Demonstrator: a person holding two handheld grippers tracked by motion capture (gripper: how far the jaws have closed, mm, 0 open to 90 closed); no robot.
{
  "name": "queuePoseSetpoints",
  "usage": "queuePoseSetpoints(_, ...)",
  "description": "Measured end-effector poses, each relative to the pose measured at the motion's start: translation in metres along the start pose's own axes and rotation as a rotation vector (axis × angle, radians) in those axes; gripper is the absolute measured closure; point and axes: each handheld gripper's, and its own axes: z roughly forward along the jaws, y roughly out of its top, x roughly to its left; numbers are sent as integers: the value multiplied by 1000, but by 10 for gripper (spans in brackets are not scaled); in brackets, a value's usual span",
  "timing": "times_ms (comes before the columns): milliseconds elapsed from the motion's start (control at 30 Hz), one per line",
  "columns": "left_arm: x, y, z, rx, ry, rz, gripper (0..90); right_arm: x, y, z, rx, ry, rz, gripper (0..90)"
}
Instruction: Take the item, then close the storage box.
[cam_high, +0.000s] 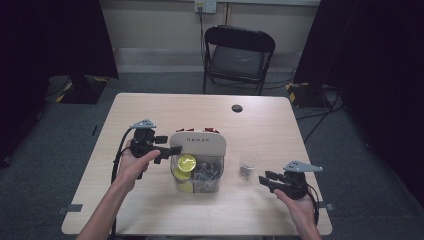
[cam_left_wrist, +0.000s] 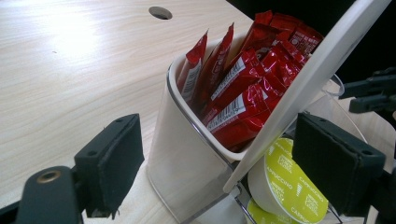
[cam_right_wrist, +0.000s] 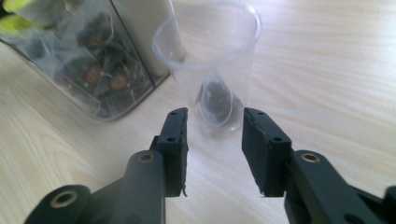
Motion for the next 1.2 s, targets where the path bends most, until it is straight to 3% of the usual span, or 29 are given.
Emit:
queuePoseSetpoints(267, 5, 3, -17, -45, -5, -16, 186, -3, -15, 13, 56, -40, 5, 457)
queuePoseSetpoints(533, 14, 6, -35, -100, 20, -41, 196, -15, -24, 22, 113, -118, 21, 303)
queuePoseSetpoints(633, 15, 5, -35, -105, 35, -48, 196, -16, -27, 26, 130, -122, 19, 255)
queuePoseSetpoints(833, 20, 10, -31, -120, 59, -65, 196, -15, -31, 31, 152, -175, 0, 197)
queuePoseSetpoints(1033, 23, 19, -17, -113, 50, -72, 203, -11, -33, 37, 149, -248, -51, 141)
queuePoseSetpoints(1200, 22, 23, -14, -103, 49, -66, 199, -11, -35, 38, 132, -250, -53, 129)
